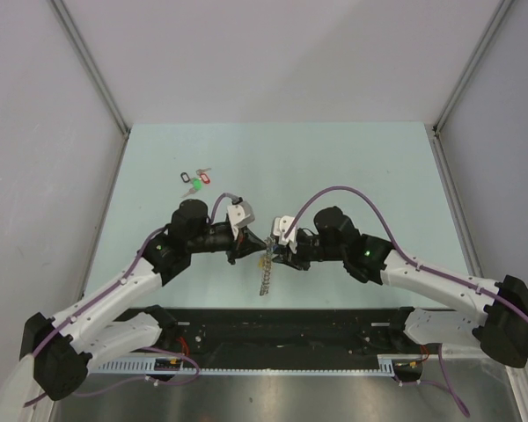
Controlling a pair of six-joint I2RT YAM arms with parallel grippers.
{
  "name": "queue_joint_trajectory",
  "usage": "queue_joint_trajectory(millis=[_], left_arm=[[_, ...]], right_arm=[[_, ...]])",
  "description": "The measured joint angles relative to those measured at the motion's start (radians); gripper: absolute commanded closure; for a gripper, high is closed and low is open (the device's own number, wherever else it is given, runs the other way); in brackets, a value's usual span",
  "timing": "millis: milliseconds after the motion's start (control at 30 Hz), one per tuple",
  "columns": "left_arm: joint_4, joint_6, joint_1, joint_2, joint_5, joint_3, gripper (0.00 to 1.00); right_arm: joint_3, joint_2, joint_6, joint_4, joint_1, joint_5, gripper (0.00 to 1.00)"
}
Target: Put the keys on the keyring
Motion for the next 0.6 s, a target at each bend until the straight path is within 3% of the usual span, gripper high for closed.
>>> queue_joint_trajectory(millis=[167,600], left_arm=[[0.045,-0.017,0.000,-0.027,-0.010,-0.005,1.00],[0.071,-0.017,0.000,-0.029,-0.008,-0.016,1.00]], right_arm=[[0.000,-0.010,0.008,-0.018,-0.008,0.024,0.59],[-0.074,-0.126,0.120,0.130,-0.119,-0.034,0.59]])
